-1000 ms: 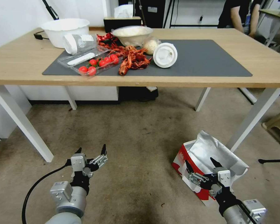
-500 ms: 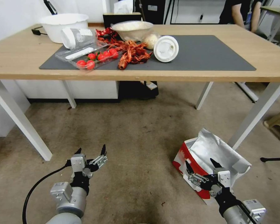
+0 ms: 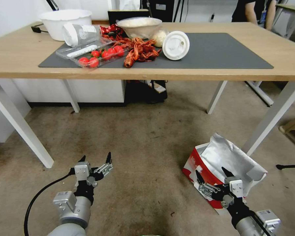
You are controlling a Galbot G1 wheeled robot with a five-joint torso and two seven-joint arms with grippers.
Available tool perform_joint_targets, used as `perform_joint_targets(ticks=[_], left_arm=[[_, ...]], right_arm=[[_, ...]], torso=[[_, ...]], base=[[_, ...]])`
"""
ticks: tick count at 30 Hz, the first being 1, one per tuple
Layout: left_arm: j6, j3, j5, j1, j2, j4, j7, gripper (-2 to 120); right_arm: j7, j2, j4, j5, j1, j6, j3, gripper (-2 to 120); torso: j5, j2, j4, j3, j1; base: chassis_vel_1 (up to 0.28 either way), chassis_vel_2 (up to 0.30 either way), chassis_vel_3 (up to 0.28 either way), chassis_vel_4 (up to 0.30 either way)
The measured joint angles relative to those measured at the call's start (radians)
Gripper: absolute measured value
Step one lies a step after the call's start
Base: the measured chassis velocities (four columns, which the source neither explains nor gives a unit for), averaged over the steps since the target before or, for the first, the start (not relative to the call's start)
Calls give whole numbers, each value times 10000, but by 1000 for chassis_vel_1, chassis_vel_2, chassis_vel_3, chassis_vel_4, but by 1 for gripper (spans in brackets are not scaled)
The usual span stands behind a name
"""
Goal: Pick up the food delivery bag from the floor and place it on the table.
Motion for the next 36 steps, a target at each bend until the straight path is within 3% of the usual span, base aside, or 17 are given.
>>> perform_joint_targets(ticks=[15,32,36], left_arm=[[-51,12,-20,-16,10,54,9,100],[-81,-15,-50,1,3,84,49,100],[-460,-17,-72,-18,-4,208,145,100]], right_arm=[[-10,-52,-21,-38,-48,10,8,100],[-14,-84,-64,-35,-47,20,10,100],[-15,-125,-65,-14,-31,21,10,100]], torso=[[0,-614,0,-572,-40],[0,-738,-1,-577,-79],[0,-719,-1,-577,-77]], base=[[0,0,0,0],[0,0,0,0],[0,0,0,0]])
